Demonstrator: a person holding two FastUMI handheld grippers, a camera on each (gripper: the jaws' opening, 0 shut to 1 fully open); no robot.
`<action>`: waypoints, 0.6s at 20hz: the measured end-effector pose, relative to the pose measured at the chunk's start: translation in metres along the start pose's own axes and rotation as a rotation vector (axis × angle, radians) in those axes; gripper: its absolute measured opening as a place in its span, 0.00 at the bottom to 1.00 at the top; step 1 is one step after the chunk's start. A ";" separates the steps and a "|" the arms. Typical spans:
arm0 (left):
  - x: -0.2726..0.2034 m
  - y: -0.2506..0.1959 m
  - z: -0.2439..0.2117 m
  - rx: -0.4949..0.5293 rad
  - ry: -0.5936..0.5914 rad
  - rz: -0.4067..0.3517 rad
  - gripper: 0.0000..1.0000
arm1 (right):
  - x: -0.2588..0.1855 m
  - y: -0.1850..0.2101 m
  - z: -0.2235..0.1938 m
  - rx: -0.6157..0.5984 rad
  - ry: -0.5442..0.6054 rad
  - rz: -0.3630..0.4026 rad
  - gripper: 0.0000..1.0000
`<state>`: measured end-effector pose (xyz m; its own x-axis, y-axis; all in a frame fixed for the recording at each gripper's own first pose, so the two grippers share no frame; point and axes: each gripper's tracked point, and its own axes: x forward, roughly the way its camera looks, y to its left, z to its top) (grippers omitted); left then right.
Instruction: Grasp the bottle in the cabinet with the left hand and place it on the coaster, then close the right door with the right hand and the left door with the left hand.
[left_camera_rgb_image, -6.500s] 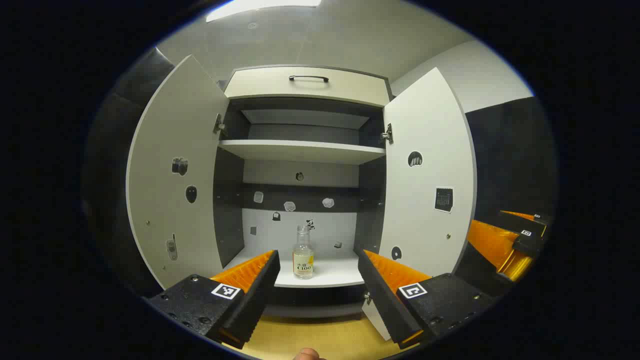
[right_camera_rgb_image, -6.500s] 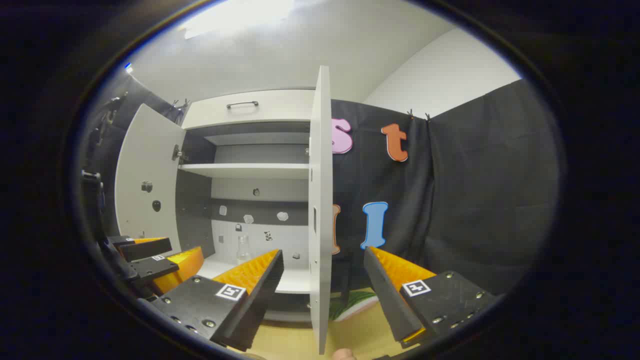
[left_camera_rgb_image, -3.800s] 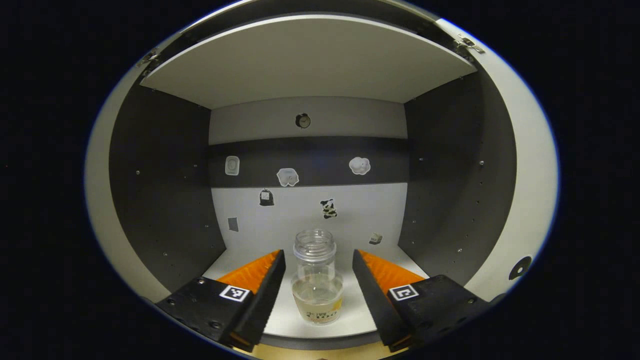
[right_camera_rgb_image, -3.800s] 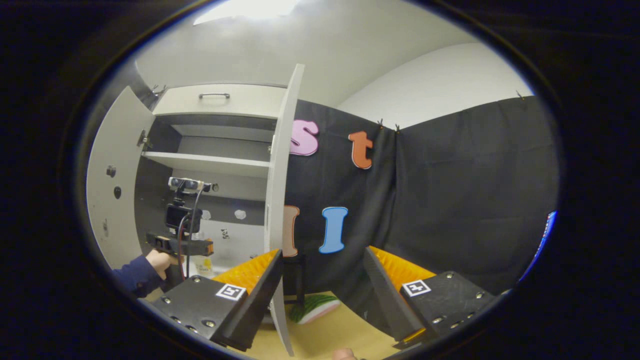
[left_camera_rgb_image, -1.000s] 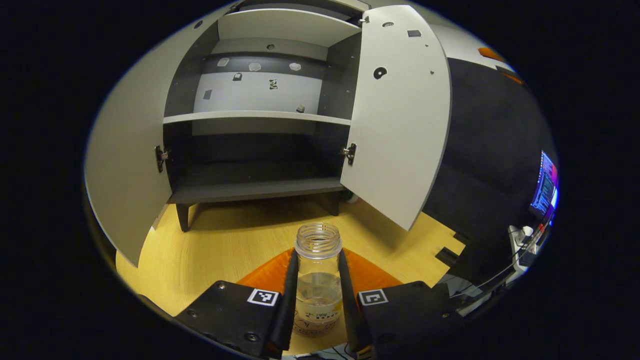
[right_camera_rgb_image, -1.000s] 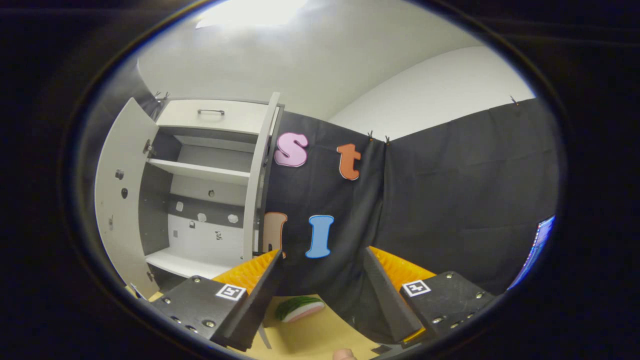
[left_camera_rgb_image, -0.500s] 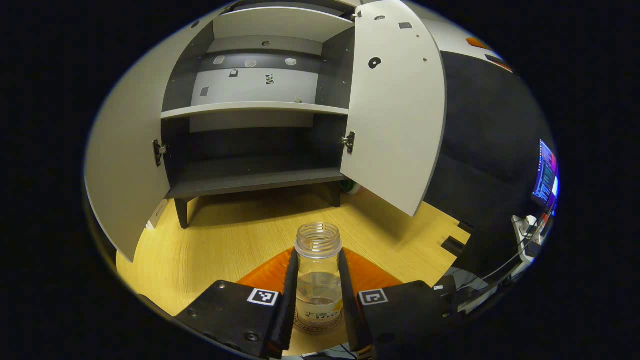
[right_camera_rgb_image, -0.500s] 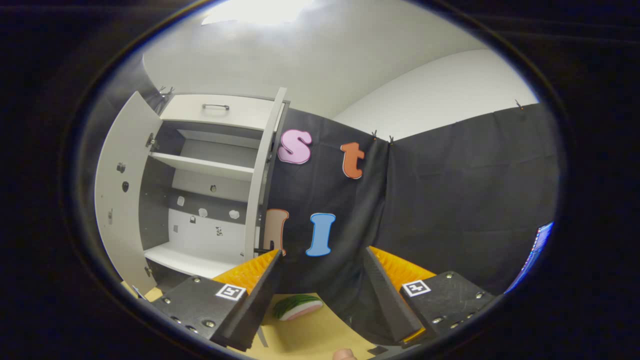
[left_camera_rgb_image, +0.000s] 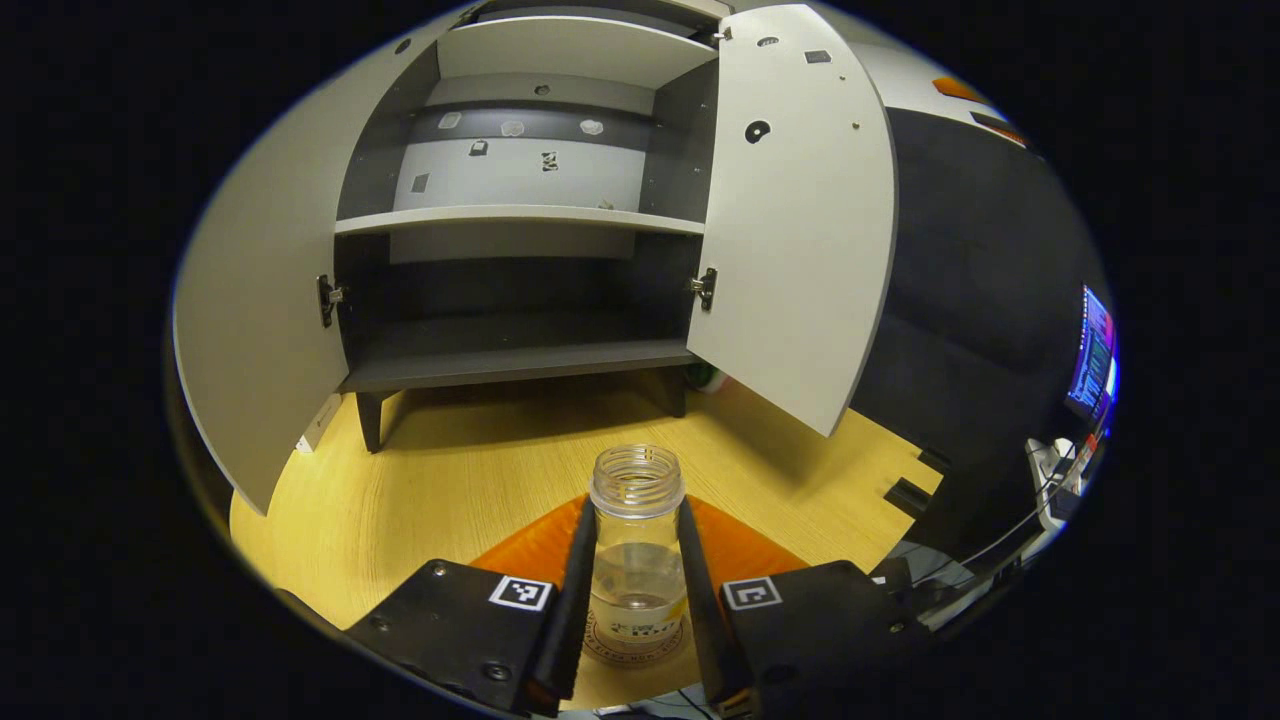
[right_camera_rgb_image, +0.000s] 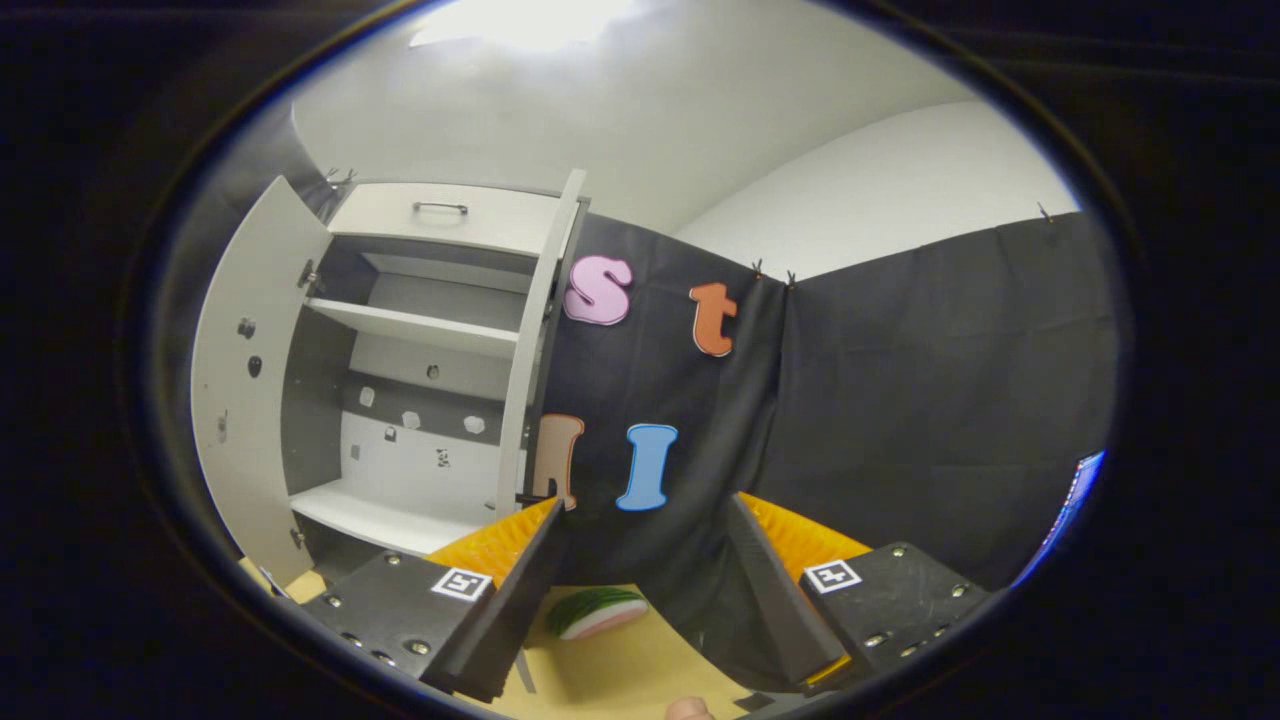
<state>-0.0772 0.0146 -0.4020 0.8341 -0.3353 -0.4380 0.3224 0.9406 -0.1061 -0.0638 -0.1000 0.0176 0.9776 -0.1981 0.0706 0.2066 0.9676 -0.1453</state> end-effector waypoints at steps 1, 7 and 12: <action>0.000 0.000 0.000 0.007 0.004 -0.002 0.49 | 0.000 0.001 0.000 0.001 0.000 0.003 0.98; -0.006 -0.002 -0.009 -0.002 0.054 -0.010 0.55 | 0.002 0.002 -0.002 -0.004 0.005 0.012 0.98; -0.008 -0.003 -0.009 0.019 0.056 -0.012 0.60 | 0.003 0.004 -0.005 -0.007 0.018 0.022 0.98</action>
<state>-0.0885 0.0144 -0.4060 0.8041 -0.3427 -0.4858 0.3412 0.9352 -0.0949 -0.0602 -0.0974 0.0122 0.9824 -0.1799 0.0500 0.1856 0.9705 -0.1538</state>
